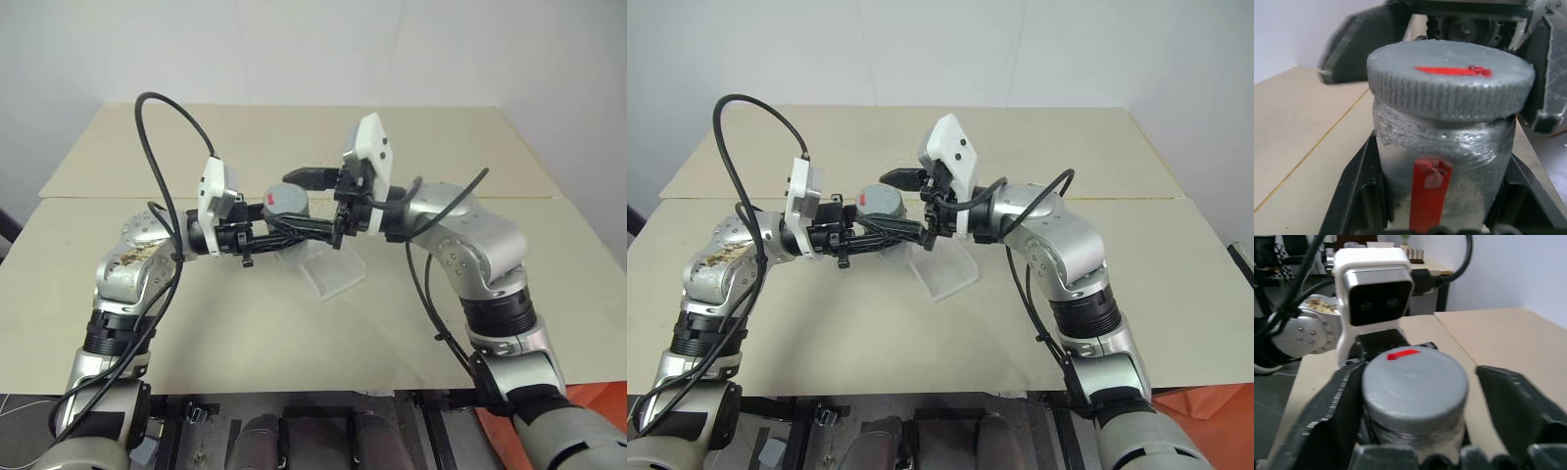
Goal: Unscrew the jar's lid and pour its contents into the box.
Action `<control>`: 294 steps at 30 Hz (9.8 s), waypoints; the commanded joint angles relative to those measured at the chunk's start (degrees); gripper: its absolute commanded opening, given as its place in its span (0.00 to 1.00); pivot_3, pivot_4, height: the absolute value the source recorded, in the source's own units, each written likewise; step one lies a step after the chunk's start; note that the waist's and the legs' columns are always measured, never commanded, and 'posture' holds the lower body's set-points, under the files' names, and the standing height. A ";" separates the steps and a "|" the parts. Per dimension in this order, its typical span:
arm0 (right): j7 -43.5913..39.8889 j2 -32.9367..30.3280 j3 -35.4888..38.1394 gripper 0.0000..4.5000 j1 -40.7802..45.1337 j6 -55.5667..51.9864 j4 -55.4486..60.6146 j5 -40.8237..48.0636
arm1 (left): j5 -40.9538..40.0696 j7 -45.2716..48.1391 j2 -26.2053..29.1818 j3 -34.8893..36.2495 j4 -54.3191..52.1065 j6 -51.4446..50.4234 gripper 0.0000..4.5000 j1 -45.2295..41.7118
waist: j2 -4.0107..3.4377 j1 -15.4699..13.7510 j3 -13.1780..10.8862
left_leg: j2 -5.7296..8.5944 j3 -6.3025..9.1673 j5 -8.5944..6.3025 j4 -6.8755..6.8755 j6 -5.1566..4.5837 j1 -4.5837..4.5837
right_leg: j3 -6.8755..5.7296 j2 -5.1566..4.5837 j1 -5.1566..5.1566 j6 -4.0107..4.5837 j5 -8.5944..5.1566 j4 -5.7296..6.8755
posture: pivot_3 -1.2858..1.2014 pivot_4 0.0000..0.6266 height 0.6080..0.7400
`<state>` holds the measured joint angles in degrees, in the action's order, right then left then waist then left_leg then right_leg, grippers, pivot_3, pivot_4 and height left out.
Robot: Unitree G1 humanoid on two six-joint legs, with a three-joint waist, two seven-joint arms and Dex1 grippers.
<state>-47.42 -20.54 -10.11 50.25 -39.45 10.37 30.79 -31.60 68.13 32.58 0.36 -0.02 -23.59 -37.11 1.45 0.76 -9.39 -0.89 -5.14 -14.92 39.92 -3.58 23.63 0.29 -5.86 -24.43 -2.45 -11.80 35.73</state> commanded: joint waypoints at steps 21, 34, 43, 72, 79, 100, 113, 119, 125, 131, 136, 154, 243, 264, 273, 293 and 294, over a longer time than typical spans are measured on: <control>-45.07 0.73 -3.14 0.81 12.13 17.99 -23.54 7.07 | -10.76 19.45 3.75 -0.88 -7.36 -4.60 0.43 -2.18 | -0.02 0.13 -0.01 | -0.06 0.03 0.03 0.05 0.05 -0.04 | 0.03 0.19 -0.01 0.02 -0.01 0.06 | 0.52 0.24 1.00; -23.02 -6.14 7.12 0.98 -2.38 9.82 -1.07 7.96 | -5.42 12.57 4.84 2.22 -1.80 -0.47 0.43 0.37 | -0.02 -0.13 -0.02 | -0.08 0.10 0.08 0.05 0.14 0.08 | -0.02 0.10 -0.08 0.02 -0.01 0.08 | 0.52 0.24 1.00; -1.99 -3.14 3.74 0.98 -3.21 -0.07 11.48 4.35 | -1.95 9.43 1.66 0.15 0.49 1.72 0.43 -0.99 | -0.02 0.07 -0.01 | -0.08 0.09 0.08 0.05 0.14 0.05 | 0.01 0.14 -0.09 0.04 -0.01 0.13 | 0.52 0.24 1.00; 3.10 -7.95 7.76 0.98 -3.53 -0.47 3.44 0.79 | -4.14 8.99 4.09 2.75 -3.31 0.35 0.43 2.13 | -0.01 -0.17 -0.02 | -0.09 0.10 0.04 0.06 0.07 0.10 | -0.02 0.15 -0.08 0.03 -0.02 0.05 | 0.52 0.24 1.00; 1.35 -10.31 8.70 0.98 -6.09 -0.75 5.94 2.12 | -3.83 9.49 4.33 3.09 -2.95 0.39 0.43 1.97 | -0.01 0.23 -0.02 | -0.08 0.08 0.04 0.03 0.07 0.11 | 0.02 0.21 -0.11 0.04 -0.02 0.04 | 0.52 0.24 1.00; 5.32 -0.26 -2.22 0.98 0.78 -1.66 9.43 0.42 | -2.22 7.20 0.93 1.33 -1.57 1.59 0.43 0.90 | -0.01 -0.07 -0.02 | -0.10 0.10 0.05 0.05 0.08 0.12 | 0.01 0.19 -0.12 0.04 -0.02 0.07 | 0.52 0.24 1.00; 5.85 -2.21 0.85 0.98 -0.05 -2.17 7.17 -1.53 | -2.45 7.37 1.91 1.76 -1.77 1.82 0.43 1.32 | -0.01 0.00 -0.02 | -0.09 0.09 0.05 0.05 0.08 0.12 | 0.00 0.19 -0.12 0.04 -0.02 0.07 | 0.52 0.24 1.00; 5.24 -4.72 2.55 0.98 -1.25 -2.27 7.84 -0.24 | -2.49 7.51 2.02 1.56 -1.49 1.83 0.43 0.97 | -0.01 0.00 -0.02 | -0.10 0.09 0.05 0.05 0.08 0.12 | 0.01 0.19 -0.12 0.04 -0.02 0.07 | 0.52 0.24 1.00; 4.75 -6.39 3.66 0.98 -1.97 -2.05 8.07 0.77 | -2.59 7.75 2.13 1.53 -1.30 1.81 0.43 0.78 | -0.01 0.00 -0.02 | -0.10 0.09 0.04 0.05 0.07 0.12 | 0.01 0.19 -0.12 0.04 -0.02 0.06 | 0.52 0.24 1.00; 4.33 -7.81 4.35 0.98 -2.98 -1.84 8.96 2.01 | -2.93 7.86 2.61 1.77 -2.05 1.71 0.43 1.54 | -0.01 0.00 -0.02 | -0.10 0.09 0.04 0.05 0.07 0.12 | 0.01 0.19 -0.12 0.04 -0.02 0.06 | 0.52 0.24 1.00; 4.10 -8.70 5.05 0.98 -3.64 -1.85 9.44 2.68 | -2.99 7.87 2.85 1.87 -2.19 1.74 0.43 1.72 | -0.01 -0.04 -0.02 | -0.10 0.09 0.04 0.05 0.07 0.12 | 0.01 0.18 -0.12 0.04 -0.02 0.05 | 0.52 0.24 1.00; -2.25 -14.53 6.61 0.98 -5.89 -1.94 10.83 4.90 | -2.60 7.67 2.35 1.82 -1.92 2.21 0.43 1.88 | 0.00 -0.07 -0.02 | -0.10 0.09 0.03 0.05 0.05 0.13 | 0.01 0.18 -0.10 0.03 -0.02 0.01 | 0.52 0.24 1.00; -5.15 -27.46 14.28 0.99 -13.84 -21.35 9.71 11.02 | 90.17 -81.86 5.96 -31.35 33.28 64.52 0.43 -23.64 | 0.11 -1.23 -0.08 | -0.09 0.12 0.03 -0.13 0.07 -0.06 | 0.08 0.18 0.05 0.14 0.10 -0.53 | 0.52 0.24 1.00; -2.25 -28.34 14.73 0.99 -14.07 -21.84 11.81 12.77 | 117.40 -112.99 -1.63 -56.74 48.19 56.62 0.43 -37.40 | 0.08 -2.29 -0.07 | 0.10 -0.09 0.11 0.56 0.15 1.58 | -0.89 -0.32 -0.86 -0.24 0.19 -0.47 | 0.52 0.24 1.00; -1.27 -28.03 16.56 0.99 -18.15 -16.60 13.63 11.16 | 85.24 -93.14 2.55 -39.19 47.39 70.67 0.43 -29.52 | 0.08 -1.67 -0.06 | 0.05 0.21 0.10 0.78 0.14 1.58 | -0.95 -0.36 -0.83 -0.24 0.19 -0.33 | 0.52 0.24 1.00; 0.25 -26.41 16.74 0.99 -20.22 -9.30 12.80 8.66 | 6.75 -40.47 -7.61 -1.11 4.61 10.47 0.43 8.70 | 0.05 -0.92 -0.05 | 0.05 0.33 -0.19 1.00 -0.36 0.43 | -0.93 -0.44 0.20 -0.23 0.18 0.07 | 0.52 0.24 1.00; 0.34 -26.30 16.70 0.99 -20.21 -9.36 12.86 8.72 | 7.43 -40.50 -8.34 -0.78 5.32 11.58 0.43 9.16 | 0.05 -1.00 -0.05 | 0.05 0.33 -0.19 1.01 -0.35 0.42 | -0.93 -0.44 0.20 -0.23 0.18 0.07 | 0.52 0.24 1.00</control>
<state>-47.32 -46.69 4.98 29.96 -50.13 21.91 39.31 -24.52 27.64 24.68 -2.17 6.87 -13.65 -27.38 1.50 -0.24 -9.44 -0.83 -4.81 -15.10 40.94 -3.91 24.05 -0.63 -6.30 -24.24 -2.67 -11.62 35.79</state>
